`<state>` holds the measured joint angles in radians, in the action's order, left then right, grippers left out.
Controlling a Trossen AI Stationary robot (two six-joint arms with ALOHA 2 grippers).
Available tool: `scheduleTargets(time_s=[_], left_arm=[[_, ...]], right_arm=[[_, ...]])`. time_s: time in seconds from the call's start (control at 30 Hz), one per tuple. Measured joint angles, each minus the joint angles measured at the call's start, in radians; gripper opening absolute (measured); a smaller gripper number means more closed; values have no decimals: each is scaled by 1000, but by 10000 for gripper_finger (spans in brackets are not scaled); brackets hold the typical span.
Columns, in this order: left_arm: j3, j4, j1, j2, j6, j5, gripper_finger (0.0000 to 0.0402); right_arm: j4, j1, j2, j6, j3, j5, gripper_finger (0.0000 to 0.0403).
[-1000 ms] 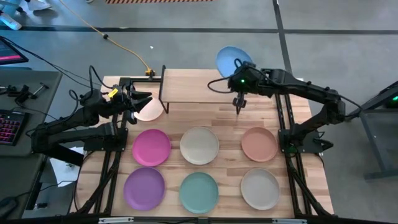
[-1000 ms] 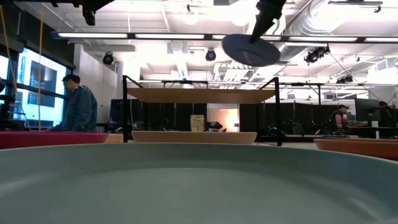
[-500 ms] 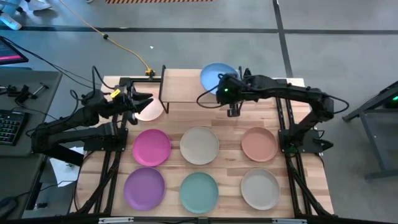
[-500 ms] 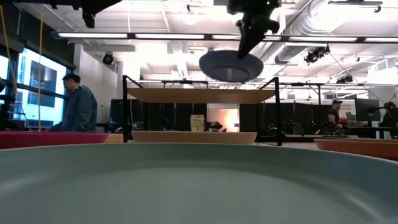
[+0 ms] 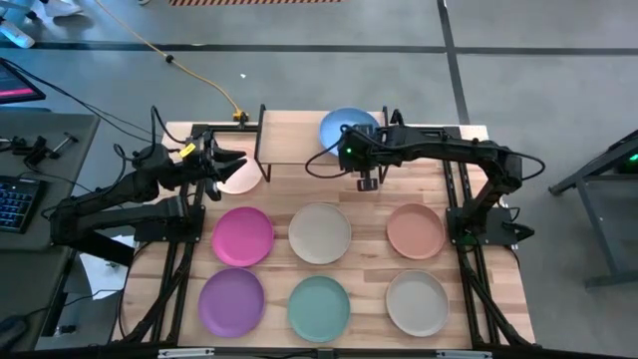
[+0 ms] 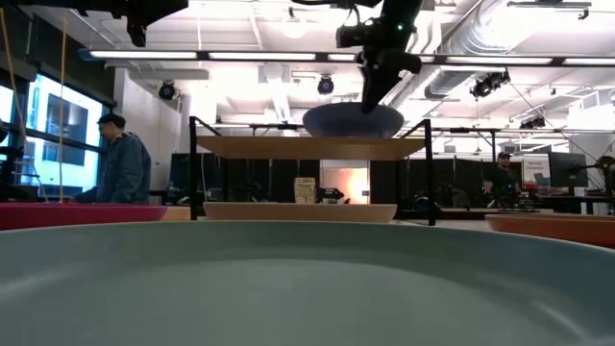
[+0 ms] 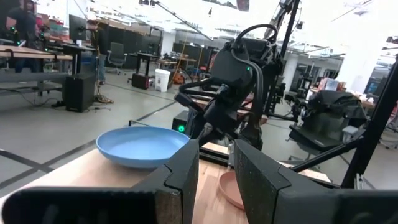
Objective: Place and stack plates onto a shelf
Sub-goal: Put the blue plate on the shelf
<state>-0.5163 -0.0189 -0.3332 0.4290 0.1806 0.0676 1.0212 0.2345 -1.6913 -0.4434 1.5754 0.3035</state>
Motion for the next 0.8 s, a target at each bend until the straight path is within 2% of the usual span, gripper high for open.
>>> scheduleTargets(time_s=[0.8], left_arm=[[0, 0, 0, 0, -1, 0, 90]], right_arm=[[12, 14, 0, 54, 0, -24, 1]])
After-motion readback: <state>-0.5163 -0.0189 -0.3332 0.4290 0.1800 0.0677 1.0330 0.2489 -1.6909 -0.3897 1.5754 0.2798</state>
